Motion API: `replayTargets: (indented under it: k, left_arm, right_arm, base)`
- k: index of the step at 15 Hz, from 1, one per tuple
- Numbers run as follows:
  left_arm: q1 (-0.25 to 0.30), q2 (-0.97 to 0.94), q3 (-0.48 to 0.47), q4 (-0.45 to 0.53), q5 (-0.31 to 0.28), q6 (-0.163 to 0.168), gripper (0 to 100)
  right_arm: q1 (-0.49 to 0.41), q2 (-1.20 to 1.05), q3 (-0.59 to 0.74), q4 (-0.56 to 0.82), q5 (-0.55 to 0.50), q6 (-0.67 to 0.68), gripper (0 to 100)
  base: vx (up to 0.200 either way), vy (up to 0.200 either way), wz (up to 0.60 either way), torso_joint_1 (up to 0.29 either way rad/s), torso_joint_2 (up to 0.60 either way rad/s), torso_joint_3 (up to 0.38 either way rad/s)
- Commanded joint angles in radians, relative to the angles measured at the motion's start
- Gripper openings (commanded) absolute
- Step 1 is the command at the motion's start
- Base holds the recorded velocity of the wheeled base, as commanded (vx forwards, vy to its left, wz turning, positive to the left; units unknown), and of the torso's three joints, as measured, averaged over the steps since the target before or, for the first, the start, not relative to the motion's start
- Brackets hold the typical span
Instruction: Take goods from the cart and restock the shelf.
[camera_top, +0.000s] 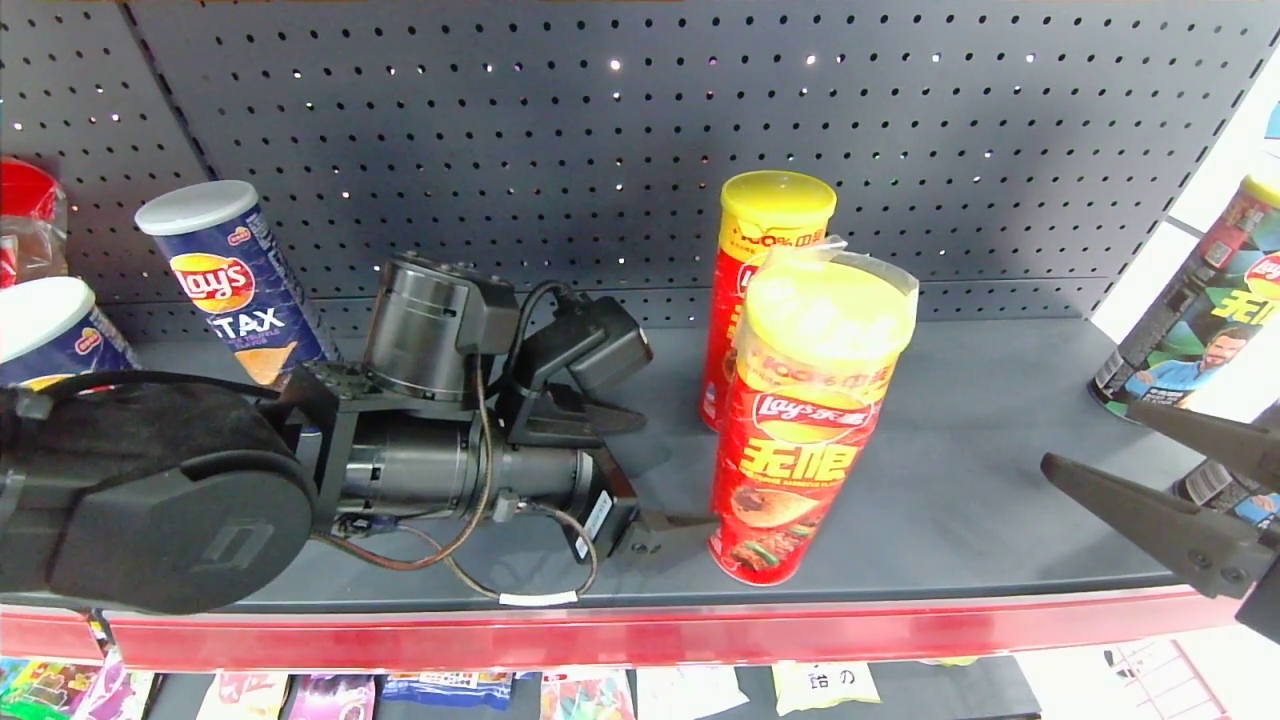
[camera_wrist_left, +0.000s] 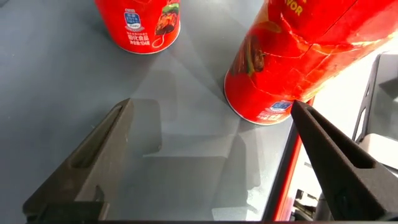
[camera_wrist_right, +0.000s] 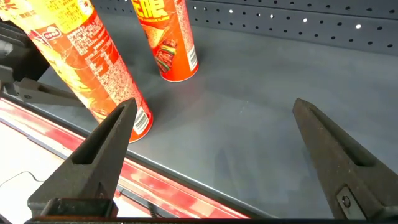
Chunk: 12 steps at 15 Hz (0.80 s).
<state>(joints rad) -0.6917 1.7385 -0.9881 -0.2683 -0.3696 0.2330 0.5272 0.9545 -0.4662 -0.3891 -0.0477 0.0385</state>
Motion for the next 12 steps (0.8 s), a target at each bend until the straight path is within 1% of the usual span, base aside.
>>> replayTargets:
  k: [1, 3, 6, 8, 9, 10, 11, 12]
  left_arm:
    - [0.000, 0.003, 0.000, 0.000, 0.000, 0.000, 100]
    - [0.000, -0.005, 0.009, 0.001, 0.000, -0.001, 100]
    - [0.001, -0.073, 0.088, 0.001, 0.000, -0.001, 100]
    - [0.006, -0.152, 0.137, 0.001, 0.001, -0.007, 100]
    - [0.008, -0.209, 0.166, 0.003, 0.003, -0.015, 100]
    - [0.004, -0.289, 0.204, 0.008, 0.004, -0.034, 100]
    - [0.003, -0.364, 0.238, 0.018, 0.017, -0.038, 100]
    - [0.003, -0.442, 0.270, 0.049, 0.040, -0.041, 100]
  right_arm:
    - [0.000, 0.000, 0.000, 0.000, 0.000, 0.000, 100]
    - [0.000, 0.000, 0.001, 0.000, 0.000, 0.000, 100]
    - [0.000, 0.000, 0.015, 0.000, 0.000, 0.000, 100]
    - [0.000, -0.011, 0.037, 0.000, 0.000, -0.002, 100]
    - [0.002, -0.034, 0.058, 0.000, 0.000, -0.003, 100]
    - [0.002, -0.072, 0.084, 0.000, 0.000, -0.006, 100]
    - [0.002, -0.111, 0.104, 0.003, 0.000, -0.008, 100]
    - [0.002, -0.149, 0.123, 0.010, 0.000, -0.011, 100]
  base:
    - [0.000, 0.000, 0.00, 0.000, 0.00, 0.000]
    - [0.000, 0.000, 0.00, 0.000, 0.00, 0.000]
    - [0.000, 0.000, 0.00, 0.000, 0.00, 0.000]
    - [0.000, 0.000, 0.00, 0.000, 0.00, 0.000]
    - [0.000, 0.000, 0.00, 0.000, 0.00, 0.000]
    - [0.000, 0.000, 0.00, 0.000, 0.00, 0.000]
    - [0.000, 0.000, 0.00, 0.000, 0.00, 0.000]
    - [0.000, 0.000, 0.00, 0.000, 0.00, 0.000]
